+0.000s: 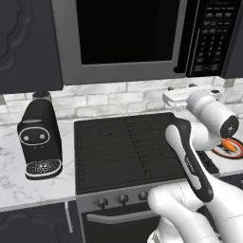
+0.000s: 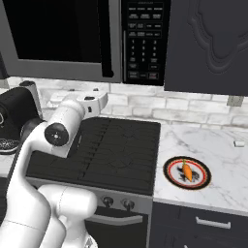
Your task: Pick the carrot from the counter and place it in the microwave. Then turn on the microwave.
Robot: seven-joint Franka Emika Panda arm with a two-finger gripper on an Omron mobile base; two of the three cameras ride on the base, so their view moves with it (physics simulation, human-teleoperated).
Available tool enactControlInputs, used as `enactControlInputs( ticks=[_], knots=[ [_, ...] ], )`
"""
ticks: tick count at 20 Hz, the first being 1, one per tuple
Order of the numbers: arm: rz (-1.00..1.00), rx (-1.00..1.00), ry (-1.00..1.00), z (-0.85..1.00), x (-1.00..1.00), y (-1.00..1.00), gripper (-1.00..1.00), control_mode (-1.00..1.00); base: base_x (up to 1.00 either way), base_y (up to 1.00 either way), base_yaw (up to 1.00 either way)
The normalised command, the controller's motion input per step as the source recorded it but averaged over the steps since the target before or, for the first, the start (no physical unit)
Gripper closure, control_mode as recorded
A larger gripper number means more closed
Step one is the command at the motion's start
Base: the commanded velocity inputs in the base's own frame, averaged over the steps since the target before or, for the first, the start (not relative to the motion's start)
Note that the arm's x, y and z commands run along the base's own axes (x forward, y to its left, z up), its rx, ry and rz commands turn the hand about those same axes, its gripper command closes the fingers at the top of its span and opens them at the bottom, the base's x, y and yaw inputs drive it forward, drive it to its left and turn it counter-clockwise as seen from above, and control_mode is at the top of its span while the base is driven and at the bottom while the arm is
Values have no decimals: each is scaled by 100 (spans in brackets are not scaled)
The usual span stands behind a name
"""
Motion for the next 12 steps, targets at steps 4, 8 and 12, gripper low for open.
enactControlInputs(
  ticks=[4,8,12],
  knots=[
    [0,0,-33,27,-1,-8,-100,-100,0,0,0],
    [0,0,-24,41,-1,-8,-100,-100,0,0,0],
    [0,0,-2,43,1,-17,-100,-100,0,0,0]
  ],
)
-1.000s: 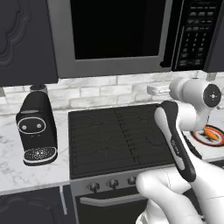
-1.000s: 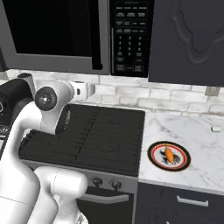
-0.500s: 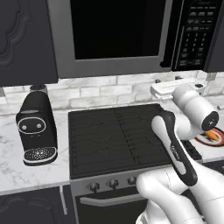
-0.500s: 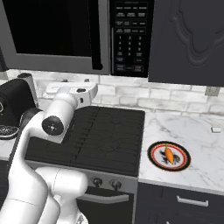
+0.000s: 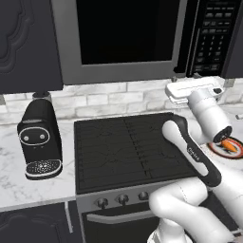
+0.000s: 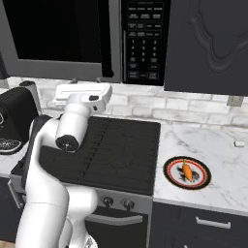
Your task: Pick the carrot from the counter and place it in the microwave. Then turn on the microwave.
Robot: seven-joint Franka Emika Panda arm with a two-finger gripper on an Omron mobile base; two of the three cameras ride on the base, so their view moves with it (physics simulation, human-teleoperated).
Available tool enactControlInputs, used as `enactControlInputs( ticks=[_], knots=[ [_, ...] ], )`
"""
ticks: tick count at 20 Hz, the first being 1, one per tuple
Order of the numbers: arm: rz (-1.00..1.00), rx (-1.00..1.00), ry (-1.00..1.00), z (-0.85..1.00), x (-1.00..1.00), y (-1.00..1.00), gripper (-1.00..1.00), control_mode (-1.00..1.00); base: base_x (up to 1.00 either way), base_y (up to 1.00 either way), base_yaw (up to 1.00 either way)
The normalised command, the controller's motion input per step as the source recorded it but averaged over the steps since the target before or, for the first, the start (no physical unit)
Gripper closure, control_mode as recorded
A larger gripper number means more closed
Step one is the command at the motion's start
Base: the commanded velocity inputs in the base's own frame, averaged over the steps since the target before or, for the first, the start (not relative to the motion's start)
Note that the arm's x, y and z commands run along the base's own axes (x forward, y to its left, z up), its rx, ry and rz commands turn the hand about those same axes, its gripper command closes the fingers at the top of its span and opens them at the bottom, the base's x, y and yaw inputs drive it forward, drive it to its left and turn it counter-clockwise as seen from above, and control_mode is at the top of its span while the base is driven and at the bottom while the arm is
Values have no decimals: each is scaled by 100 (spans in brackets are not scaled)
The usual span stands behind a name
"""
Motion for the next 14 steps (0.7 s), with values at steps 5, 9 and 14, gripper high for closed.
enactControlInputs(
  ticks=[5,9,14],
  knots=[
    [0,1,0,40,0,-20,-100,-100,0,0,0],
    [0,1,0,41,3,-13,-100,-100,0,0,0],
    [0,0,0,30,12,0,-100,-100,0,0,0]
  ],
)
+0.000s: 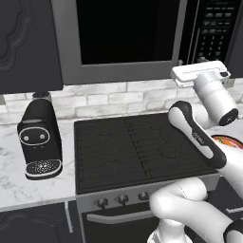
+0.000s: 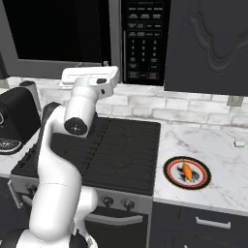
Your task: Pick the carrot from the counter and place it in the microwave. Then turn on the microwave.
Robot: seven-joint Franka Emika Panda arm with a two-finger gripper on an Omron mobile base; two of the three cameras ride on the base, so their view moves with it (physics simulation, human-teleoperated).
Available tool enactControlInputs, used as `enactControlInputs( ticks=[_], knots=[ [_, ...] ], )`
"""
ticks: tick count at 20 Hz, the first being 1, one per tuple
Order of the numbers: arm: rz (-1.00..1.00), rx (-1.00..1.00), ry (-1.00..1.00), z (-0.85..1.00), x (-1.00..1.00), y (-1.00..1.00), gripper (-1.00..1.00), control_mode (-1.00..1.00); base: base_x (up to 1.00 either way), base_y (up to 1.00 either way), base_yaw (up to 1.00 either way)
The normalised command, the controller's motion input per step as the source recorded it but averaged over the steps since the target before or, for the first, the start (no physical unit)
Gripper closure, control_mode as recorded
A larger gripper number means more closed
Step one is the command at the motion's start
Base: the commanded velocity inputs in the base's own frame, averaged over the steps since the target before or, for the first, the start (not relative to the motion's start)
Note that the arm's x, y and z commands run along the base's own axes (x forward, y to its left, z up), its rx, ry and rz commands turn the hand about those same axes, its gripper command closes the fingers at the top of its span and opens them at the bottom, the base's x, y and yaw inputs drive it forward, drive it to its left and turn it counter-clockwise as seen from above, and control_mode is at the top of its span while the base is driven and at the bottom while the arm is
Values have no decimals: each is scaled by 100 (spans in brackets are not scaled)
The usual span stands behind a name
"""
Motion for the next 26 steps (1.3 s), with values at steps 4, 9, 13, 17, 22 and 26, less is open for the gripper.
enactControlInputs(
  ticks=[4,9,13,17,22,26],
  knots=[
    [0,0,0,21,17,0,-100,-100,0,0,0],
    [0,0,0,19,11,0,-100,-100,0,0,0],
    [0,1,2,25,19,0,-100,-100,0,0,0],
    [0,1,2,19,25,0,-100,-100,0,0,0],
    [0,2,1,15,25,-8,-100,-100,0,0,0],
    [0,2,1,13,22,-9,-100,-100,0,0,0]
  ],
)
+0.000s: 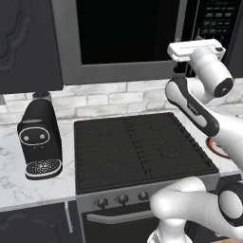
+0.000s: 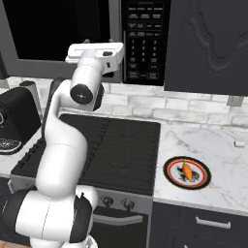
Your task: Pick the carrot from the counter and place it in the microwave. Then turn on the microwave.
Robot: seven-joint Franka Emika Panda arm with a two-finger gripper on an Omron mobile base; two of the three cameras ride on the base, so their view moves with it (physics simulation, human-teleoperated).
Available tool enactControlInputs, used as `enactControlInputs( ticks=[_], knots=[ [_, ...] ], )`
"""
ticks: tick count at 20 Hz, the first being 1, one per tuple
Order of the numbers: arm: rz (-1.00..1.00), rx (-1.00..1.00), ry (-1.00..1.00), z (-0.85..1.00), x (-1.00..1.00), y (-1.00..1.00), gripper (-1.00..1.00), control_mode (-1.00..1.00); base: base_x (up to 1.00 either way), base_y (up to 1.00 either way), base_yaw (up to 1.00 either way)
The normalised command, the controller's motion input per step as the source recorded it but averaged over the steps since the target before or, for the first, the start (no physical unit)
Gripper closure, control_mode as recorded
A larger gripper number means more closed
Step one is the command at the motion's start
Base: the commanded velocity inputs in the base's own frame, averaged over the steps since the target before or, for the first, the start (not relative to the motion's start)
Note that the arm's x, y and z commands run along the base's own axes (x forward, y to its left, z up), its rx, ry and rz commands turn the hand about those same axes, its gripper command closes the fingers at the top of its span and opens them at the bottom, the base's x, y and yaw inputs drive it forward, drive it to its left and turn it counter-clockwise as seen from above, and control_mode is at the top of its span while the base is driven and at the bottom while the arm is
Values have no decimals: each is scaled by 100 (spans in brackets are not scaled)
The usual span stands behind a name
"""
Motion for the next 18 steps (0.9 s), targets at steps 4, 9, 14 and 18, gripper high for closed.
enactControlInputs(
  ticks=[4,9,14,18],
  knots=[
    [0,0,2,14,27,-1,-100,-100,0,0,0],
    [0,1,3,19,27,-1,-100,-100,0,0,0],
    [0,4,5,22,19,-4,-100,-100,0,0,0],
    [0,1,5,17,17,0,-100,-100,0,0,0]
  ],
)
